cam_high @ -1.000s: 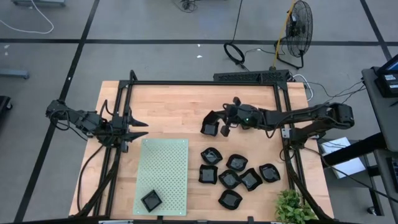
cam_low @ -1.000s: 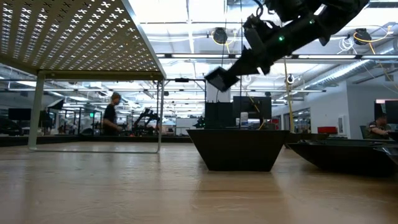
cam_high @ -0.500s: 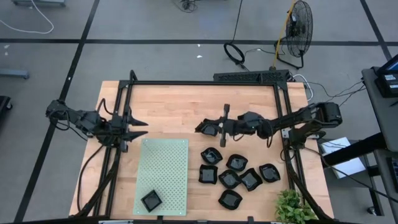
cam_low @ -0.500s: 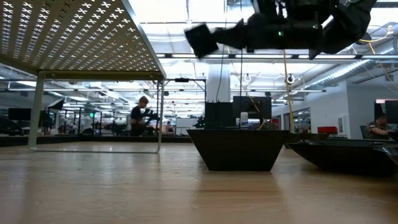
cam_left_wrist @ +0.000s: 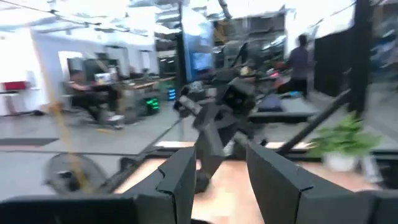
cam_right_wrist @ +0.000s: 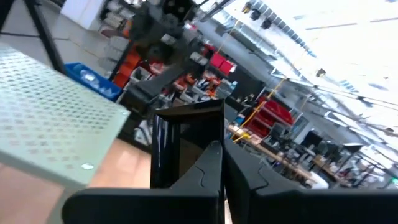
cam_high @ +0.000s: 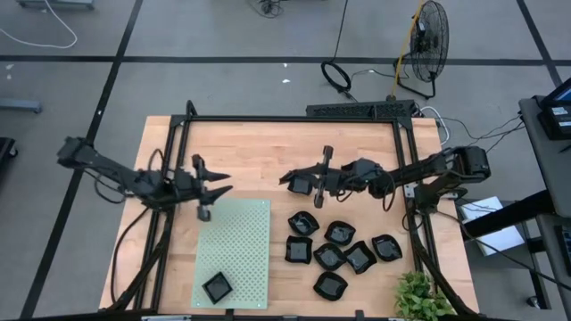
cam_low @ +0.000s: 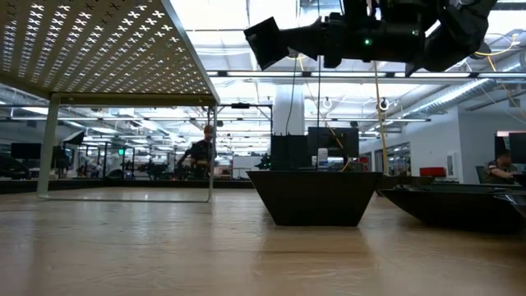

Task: Pick & Place Mini shaped plates
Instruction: Stack the square plate on top of the other square plates on the shelf

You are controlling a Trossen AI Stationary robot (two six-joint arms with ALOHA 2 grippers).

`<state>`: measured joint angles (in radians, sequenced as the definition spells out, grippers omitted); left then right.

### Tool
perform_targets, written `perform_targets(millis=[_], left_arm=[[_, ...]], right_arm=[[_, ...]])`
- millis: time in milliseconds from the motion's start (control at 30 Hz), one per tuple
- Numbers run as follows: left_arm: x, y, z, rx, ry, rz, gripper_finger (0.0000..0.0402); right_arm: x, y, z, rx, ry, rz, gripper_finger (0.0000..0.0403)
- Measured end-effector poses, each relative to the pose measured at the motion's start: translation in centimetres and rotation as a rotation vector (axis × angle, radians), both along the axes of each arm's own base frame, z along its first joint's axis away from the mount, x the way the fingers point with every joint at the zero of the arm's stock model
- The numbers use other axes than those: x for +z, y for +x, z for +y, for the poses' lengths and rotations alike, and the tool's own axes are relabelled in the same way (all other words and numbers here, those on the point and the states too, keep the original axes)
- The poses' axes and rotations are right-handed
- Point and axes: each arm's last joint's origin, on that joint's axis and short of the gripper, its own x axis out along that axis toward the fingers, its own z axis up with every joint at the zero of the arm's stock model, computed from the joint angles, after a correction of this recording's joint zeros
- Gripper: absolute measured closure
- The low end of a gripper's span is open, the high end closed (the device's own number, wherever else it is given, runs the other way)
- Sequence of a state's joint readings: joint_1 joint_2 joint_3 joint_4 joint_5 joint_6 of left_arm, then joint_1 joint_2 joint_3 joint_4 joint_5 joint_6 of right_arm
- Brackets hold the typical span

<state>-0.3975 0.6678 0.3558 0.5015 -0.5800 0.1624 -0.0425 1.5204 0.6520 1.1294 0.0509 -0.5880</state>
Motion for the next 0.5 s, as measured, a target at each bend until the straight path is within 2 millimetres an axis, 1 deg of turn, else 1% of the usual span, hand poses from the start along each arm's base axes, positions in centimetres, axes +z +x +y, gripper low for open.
perform_targets(millis=[167, 300, 333, 400, 500], left_arm=[[-0.8, 2.3, 0.2, 0.098, -0.053, -0.017, 0.0254], [-1.4, 3.3, 1.4, 0.345, -0.067, -0.011, 0.0254], [-1.6, 3.5, 1.5, 0.377, -0.066, 0.001, 0.0254], [-2.0, 4.2, 1.5, 0.378, -0.040, 0.039, 0.0254], [-2.0, 5.9, 1.0, 0.319, -0.016, 0.072, 0.0254]], right_arm=[[0.3, -0.1, -0.7, -0.022, -0.008, -0.030, 0.0403], [0.3, -0.1, -0.8, -0.027, -0.022, -0.031, 0.0403], [0.3, -0.1, -0.8, -0.018, -0.030, -0.031, 0.0403], [0.4, -0.1, -0.7, 0.015, -0.038, -0.035, 0.0403], [0.5, -0.1, -0.5, 0.046, -0.045, -0.047, 0.0403]])
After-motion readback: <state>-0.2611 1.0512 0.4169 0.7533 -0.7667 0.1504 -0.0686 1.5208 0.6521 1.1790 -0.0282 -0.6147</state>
